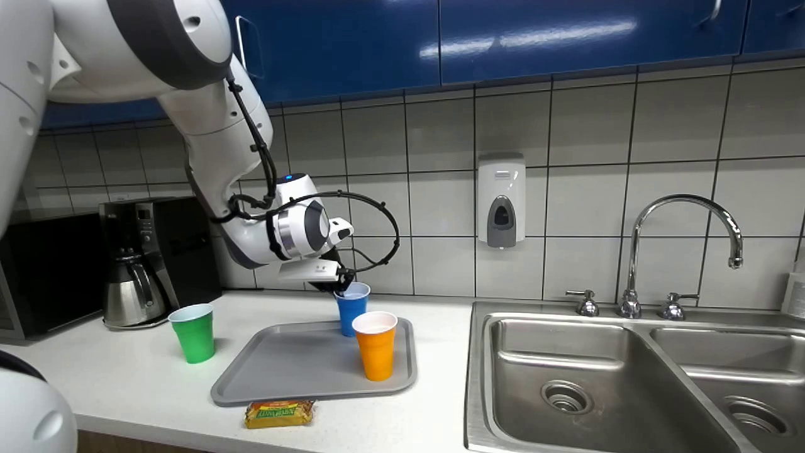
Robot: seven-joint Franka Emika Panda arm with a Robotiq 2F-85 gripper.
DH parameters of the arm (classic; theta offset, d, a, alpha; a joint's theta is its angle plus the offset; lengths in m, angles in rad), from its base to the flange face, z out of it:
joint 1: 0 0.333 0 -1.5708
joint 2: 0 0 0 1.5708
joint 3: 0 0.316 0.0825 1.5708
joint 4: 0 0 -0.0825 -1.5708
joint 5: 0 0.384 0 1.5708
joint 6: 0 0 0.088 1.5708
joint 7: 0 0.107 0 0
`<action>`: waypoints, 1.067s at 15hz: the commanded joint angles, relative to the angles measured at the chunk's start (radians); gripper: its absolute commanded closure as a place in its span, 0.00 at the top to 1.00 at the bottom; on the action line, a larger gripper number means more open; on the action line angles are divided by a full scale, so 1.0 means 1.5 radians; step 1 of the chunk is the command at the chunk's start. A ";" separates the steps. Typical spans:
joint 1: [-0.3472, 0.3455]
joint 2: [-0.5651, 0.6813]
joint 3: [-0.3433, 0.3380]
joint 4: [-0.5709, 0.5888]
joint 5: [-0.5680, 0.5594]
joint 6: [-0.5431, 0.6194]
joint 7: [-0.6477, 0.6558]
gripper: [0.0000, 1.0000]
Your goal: Remove the cups from the tray
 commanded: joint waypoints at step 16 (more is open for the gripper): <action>0.000 -0.072 -0.037 -0.048 -0.008 0.009 -0.014 0.01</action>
